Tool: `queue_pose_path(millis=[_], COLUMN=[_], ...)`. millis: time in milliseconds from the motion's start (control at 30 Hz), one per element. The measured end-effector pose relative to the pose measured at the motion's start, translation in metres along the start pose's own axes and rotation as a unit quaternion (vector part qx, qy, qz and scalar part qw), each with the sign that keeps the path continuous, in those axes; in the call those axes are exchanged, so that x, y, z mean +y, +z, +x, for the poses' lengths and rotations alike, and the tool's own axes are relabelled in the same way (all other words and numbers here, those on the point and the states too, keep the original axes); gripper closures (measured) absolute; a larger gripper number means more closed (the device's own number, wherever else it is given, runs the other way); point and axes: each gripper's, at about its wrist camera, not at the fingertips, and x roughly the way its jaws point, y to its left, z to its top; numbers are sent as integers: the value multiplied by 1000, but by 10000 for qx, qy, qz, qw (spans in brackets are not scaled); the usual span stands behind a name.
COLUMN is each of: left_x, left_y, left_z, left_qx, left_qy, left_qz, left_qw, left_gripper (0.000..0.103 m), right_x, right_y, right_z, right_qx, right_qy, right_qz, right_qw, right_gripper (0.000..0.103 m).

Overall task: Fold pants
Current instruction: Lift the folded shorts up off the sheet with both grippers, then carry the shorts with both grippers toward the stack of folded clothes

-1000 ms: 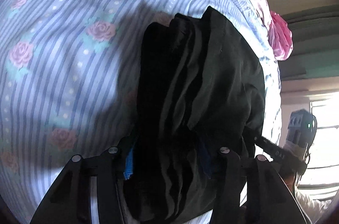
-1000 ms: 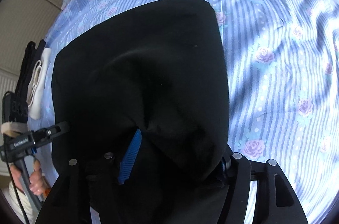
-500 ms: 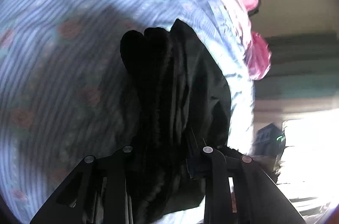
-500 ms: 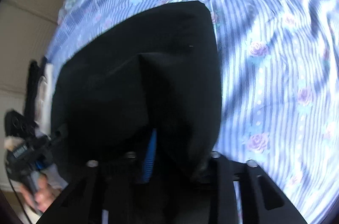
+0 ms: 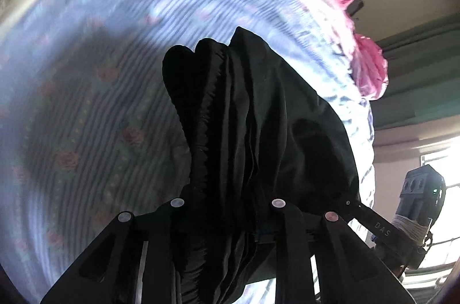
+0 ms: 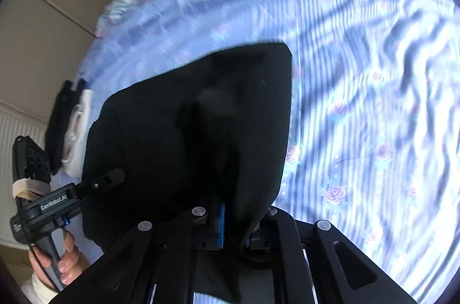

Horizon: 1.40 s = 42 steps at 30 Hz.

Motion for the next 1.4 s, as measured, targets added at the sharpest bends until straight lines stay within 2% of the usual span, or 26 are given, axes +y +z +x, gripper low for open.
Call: queue_pose_path(millis=[267, 400, 567, 833, 1133, 1267, 1400], left_x=[-35, -55, -76, -91, -75, -50, -14], left_y=[-20, -33, -49, -79, -99, -99, -90], left_z=[-82, -124, -171, -241, -300, -320, -330], left_qx=[-494, -793, -1206, -1872, -2320, -2442, -2352], left_qy=[15, 212, 390, 588, 544, 412, 391], left_qz=[227, 333, 504, 715, 698, 679, 638], left_qw=[9985, 9961, 9907, 9780, 9687, 9665, 9691], left_gripper=[79, 79, 79, 79, 79, 79, 79], right_x=[33, 51, 85, 123, 168, 188, 220], right_y=[-3, -9, -24, -44, -57, -58, -62], right_z=[-77, -116, -159, -213, -236, -228, -208], right_qx=[-408, -545, -910, -1346, -1704, -1719, -1616], right_qy=[128, 308, 323, 691, 1067, 1117, 1052], right_qz=[-404, -666, -1262, -1666, -1957, -1963, -1987], right_qw=[9983, 9958, 9873, 9744, 9598, 9589, 9609], right_gripper=[93, 92, 93, 93, 92, 92, 92])
